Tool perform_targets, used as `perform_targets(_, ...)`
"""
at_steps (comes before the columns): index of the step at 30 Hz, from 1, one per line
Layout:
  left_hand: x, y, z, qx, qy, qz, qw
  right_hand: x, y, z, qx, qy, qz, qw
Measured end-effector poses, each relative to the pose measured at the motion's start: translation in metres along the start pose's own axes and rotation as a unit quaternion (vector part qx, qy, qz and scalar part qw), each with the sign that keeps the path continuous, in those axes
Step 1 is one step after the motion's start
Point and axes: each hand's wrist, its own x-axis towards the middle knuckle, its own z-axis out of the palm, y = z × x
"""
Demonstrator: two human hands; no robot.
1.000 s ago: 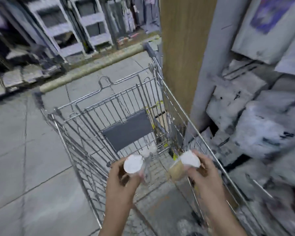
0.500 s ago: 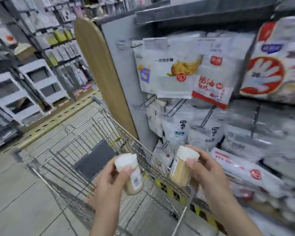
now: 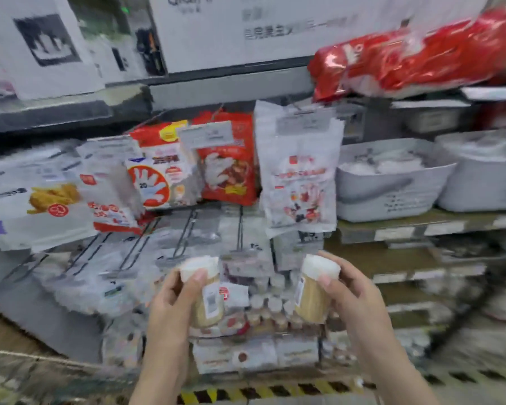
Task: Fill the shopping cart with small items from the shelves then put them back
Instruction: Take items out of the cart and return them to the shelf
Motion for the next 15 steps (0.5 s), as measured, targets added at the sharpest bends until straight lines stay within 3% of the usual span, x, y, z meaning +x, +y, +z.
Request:
perform_targets(8,-0.056,-0.047,0.215,0.003,-0.17,-0.027,0.985,-0.023,-0.055,-0.2,-0.014,0.13,-0.041,0.991)
perform_targets(15,-0.095,-0.074,0.339,0.01,-0.271,-0.052,0.961,-0.039,-0.082,-0.316,0.001,0.236,-0.079,0.969)
